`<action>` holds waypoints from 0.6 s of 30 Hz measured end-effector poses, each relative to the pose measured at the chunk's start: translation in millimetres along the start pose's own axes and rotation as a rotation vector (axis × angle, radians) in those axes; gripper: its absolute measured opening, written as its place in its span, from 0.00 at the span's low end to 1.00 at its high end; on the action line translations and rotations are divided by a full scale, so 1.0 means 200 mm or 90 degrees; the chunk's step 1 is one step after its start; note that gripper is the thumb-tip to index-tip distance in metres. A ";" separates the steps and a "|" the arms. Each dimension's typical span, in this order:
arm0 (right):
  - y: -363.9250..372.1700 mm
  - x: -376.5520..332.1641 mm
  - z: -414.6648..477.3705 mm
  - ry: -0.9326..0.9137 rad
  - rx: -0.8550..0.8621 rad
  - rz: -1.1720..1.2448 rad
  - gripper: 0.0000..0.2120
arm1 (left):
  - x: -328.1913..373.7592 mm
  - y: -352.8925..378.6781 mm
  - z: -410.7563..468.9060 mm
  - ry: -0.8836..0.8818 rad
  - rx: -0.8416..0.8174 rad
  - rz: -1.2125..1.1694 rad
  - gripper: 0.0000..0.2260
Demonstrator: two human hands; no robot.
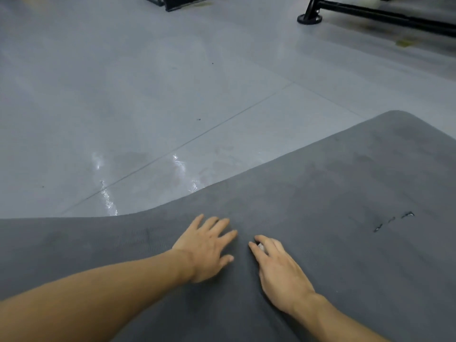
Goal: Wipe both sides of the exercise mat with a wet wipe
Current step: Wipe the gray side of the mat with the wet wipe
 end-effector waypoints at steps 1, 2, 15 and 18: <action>0.00 0.01 -0.01 -0.010 -0.002 -0.002 0.29 | 0.06 0.03 -0.01 0.017 -0.021 -0.011 0.30; 0.00 0.02 -0.03 -0.025 -0.002 -0.009 0.28 | 0.12 0.07 -0.02 0.035 -0.045 -0.016 0.30; -0.01 0.16 -0.29 -0.112 0.014 -0.074 0.23 | 0.48 0.26 -0.09 -0.115 0.006 -0.178 0.30; -0.01 0.26 -0.39 -0.144 0.037 -0.105 0.24 | 0.59 0.27 -0.14 -0.142 0.047 -0.188 0.29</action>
Point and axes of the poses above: each hand's wrist, its own z-axis towards the middle knuckle, its own y-axis out of the palm, x = y × z, the point moved 10 cm from there along z, towards the middle knuckle, and after that the axes turned 12 degrees about y, right-handed, at the moved point
